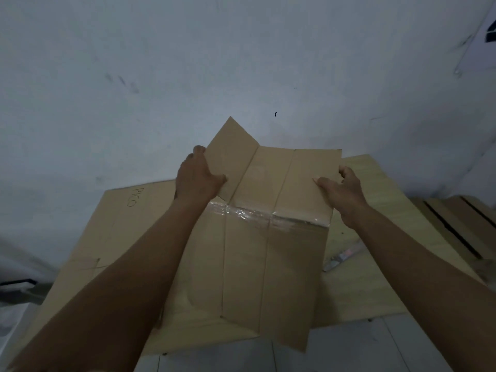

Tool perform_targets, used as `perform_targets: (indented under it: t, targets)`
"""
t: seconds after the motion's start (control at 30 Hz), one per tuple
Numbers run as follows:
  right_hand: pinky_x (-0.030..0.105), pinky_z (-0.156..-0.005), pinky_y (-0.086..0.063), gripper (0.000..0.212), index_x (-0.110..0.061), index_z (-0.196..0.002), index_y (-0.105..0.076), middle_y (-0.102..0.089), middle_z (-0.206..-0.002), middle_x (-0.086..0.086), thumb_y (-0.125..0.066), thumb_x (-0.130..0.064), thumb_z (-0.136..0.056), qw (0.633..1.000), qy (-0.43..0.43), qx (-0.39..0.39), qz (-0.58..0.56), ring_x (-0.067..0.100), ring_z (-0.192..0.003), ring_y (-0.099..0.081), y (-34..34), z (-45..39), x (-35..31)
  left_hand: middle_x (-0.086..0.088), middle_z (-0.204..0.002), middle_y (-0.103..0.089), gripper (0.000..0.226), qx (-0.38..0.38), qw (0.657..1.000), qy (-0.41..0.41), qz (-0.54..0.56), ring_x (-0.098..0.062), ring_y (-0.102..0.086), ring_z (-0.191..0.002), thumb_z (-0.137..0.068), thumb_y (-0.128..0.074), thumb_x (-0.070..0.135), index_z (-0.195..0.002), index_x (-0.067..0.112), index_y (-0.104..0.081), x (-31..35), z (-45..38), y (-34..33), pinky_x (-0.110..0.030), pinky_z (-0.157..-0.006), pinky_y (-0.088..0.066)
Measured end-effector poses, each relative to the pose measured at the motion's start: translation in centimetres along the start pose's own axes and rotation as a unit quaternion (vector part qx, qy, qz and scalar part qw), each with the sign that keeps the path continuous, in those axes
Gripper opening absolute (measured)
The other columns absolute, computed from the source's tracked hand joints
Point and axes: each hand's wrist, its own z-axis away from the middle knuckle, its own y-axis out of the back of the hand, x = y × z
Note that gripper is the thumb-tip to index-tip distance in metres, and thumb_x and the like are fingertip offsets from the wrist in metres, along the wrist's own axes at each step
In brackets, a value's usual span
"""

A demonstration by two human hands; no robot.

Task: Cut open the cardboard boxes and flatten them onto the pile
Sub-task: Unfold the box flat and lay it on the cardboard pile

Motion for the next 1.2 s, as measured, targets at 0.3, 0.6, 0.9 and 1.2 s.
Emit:
perform_targets:
  t: [0.3, 0.6, 0.9, 1.2]
  targets:
    - [0.029, -0.068, -0.049, 0.038, -0.017, -0.123, -0.049, -0.061, -0.103, -0.008, -0.071, -0.023, -0.092, 0.998, -0.04, 0.03, -0.027, 0.011, -0.084, -0.061, 0.1, -0.9, 4.6, -0.016, -0.115, -0.057, 0.056, 0.06, 0.986, -0.136, -0.08, -0.037, -0.053, -0.108, -0.09, -0.069, 0.03, -0.138, 0.012, -0.048, -1.7, -0.1, -6.6, -0.047, -0.083, -0.043]
    - [0.029, -0.066, -0.051, 0.034, -0.022, -0.12, -0.046, -0.062, -0.111, 0.0, -0.065, -0.014, -0.093, 0.993, -0.097, 0.066, -0.012, 0.011, -0.083, -0.061, -0.8, -9.2, 10.5, -0.014, -0.121, -0.054, 0.049, -0.043, 0.988, -0.081, -0.128, -0.036, -0.052, -0.113, -0.09, -0.067, 0.029, -0.136, 0.019, -0.054, -2.6, -4.7, -17.9, -0.047, -0.087, -0.043]
    - [0.031, -0.071, -0.053, 0.021, -0.017, -0.107, -0.071, -0.073, -0.1, 0.004, -0.064, -0.015, -0.087, 0.983, -0.17, 0.061, 0.033, 0.025, -0.091, -0.07, -1.6, -15.2, 15.2, -0.02, -0.163, -0.014, 0.076, -0.242, 0.96, 0.06, -0.131, -0.037, -0.014, -0.151, -0.091, -0.061, 0.053, -0.154, 0.025, -0.029, -5.0, -4.3, -27.1, -0.057, -0.116, -0.026]
    - [0.033, -0.085, -0.059, 0.033, -0.018, -0.108, -0.07, -0.077, -0.1, -0.005, -0.082, -0.034, -0.082, 0.956, -0.274, -0.092, 0.048, 0.013, -0.091, -0.073, -1.6, -9.4, 18.8, -0.003, -0.156, -0.028, 0.083, -0.242, 0.951, 0.165, -0.102, -0.033, -0.03, -0.141, -0.077, -0.068, 0.068, -0.146, 0.038, -0.034, -8.7, -2.3, -28.7, -0.063, -0.105, -0.031]
